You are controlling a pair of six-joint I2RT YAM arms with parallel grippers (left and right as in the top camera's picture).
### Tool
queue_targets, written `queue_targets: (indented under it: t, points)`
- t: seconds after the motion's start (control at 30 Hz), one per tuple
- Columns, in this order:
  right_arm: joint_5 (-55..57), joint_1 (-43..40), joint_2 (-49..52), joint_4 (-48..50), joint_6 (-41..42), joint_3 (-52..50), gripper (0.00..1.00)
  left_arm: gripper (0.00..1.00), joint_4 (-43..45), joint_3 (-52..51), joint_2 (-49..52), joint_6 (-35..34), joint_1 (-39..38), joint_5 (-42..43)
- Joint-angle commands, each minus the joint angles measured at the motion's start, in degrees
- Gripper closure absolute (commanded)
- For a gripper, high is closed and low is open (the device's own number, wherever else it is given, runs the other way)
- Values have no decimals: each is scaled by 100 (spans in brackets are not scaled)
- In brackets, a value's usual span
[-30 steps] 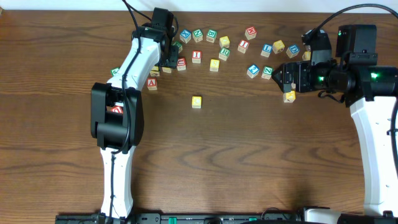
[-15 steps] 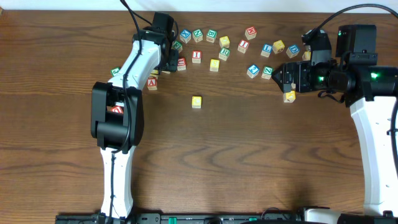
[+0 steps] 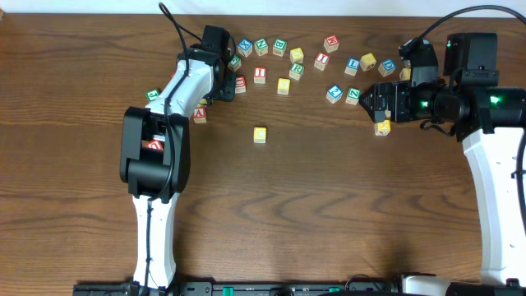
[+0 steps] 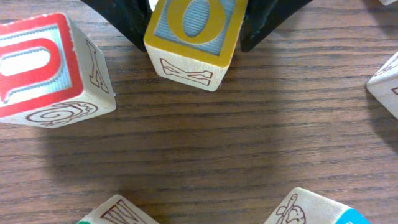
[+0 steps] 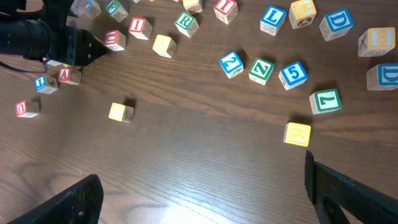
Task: Spell out CORL
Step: 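Carry the yellow O block right of the C block and lower it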
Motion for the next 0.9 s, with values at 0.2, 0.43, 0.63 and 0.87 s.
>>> queue_targets:
  t: [0.2, 0.43, 0.63, 0.87]
  points:
    - [-42, -17, 11, 0, 74, 107, 1, 63, 114, -55, 74, 50, -2, -31]
    - [-39, -17, 11, 11, 74, 107, 1, 66, 72, -9, 17, 48, -4, -31]
    - [-37, -17, 11, 15, 74, 107, 1, 66, -129, 11, -332, -87, -24, -31]
    - [-13, -17, 11, 28, 72, 107, 1, 66, -713, 11, -1088, -780, -264, -28]
